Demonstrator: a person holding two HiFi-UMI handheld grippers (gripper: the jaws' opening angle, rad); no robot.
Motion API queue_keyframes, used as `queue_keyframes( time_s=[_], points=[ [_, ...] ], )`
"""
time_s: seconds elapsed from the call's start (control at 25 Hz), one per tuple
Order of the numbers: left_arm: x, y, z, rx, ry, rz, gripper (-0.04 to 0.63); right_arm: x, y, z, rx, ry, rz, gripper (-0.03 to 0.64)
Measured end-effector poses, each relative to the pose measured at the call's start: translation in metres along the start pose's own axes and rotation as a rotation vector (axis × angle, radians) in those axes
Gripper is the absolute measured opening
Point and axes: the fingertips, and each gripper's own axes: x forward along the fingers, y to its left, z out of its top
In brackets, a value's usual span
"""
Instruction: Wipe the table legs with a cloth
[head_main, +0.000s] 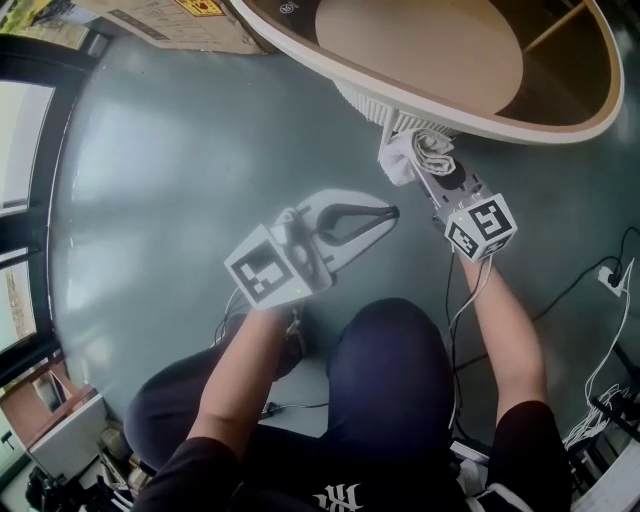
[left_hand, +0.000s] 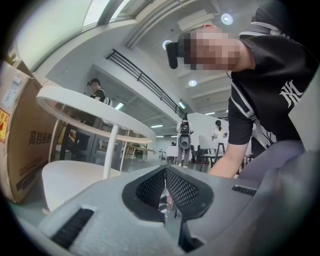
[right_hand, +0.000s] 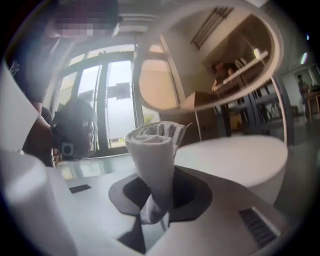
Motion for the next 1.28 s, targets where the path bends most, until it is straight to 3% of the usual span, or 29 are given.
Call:
queue_keyframes(
  time_s=[0.08, 0.16, 0.28, 0.44, 0.64, 0.76, 1.04, 1.2, 1.28],
  points=[
    [0.003, -0.002, 0.009, 0.011, -0.01, -0.022, 0.005, -0.005, 0.003, 0.075, -0.099, -0.173, 0.03, 0.073],
    [0.009, -0.004, 0.014, 0.019, -0.024, -0.032, 0.005, -0.003, 0.018, 0.123, -0.192, -0.288, 0.111, 0.072],
    [0.02, -0.01, 0.012, 0.025, -0.019, -0.05, 0.005, 0.002, 0.041, 0.124, -0.291, -0.294, 0.235, 0.072],
    [0.015, -0.013, -0.004, 0.02, 0.009, -0.05, 0.006, 0.012, 0.029, 0.055, -0.2, -0.191, 0.244, 0.072],
    [-0.001, -0.006, -0.036, -0.04, 0.028, -0.002, 0.005, 0.047, -0.005, -0.074, -0.048, 0.04, 0.128, 0.074],
    [-0.008, -0.004, -0.044, -0.058, 0.037, 0.011, 0.005, 0.056, -0.016, -0.121, 0.021, 0.119, 0.063, 0.074],
    [-0.022, 0.028, -0.02, -0.056, 0.016, 0.046, 0.005, 0.037, -0.003, -0.108, 0.1, 0.211, 0.018, 0.072],
    [-0.024, 0.054, 0.014, -0.044, 0.044, 0.056, 0.006, 0.007, 0.032, -0.046, 0.179, 0.165, 0.041, 0.072],
    [-0.031, 0.064, 0.041, -0.05, 0.034, 0.098, 0.005, -0.011, 0.056, -0.003, 0.219, 0.142, 0.044, 0.073]
  ],
)
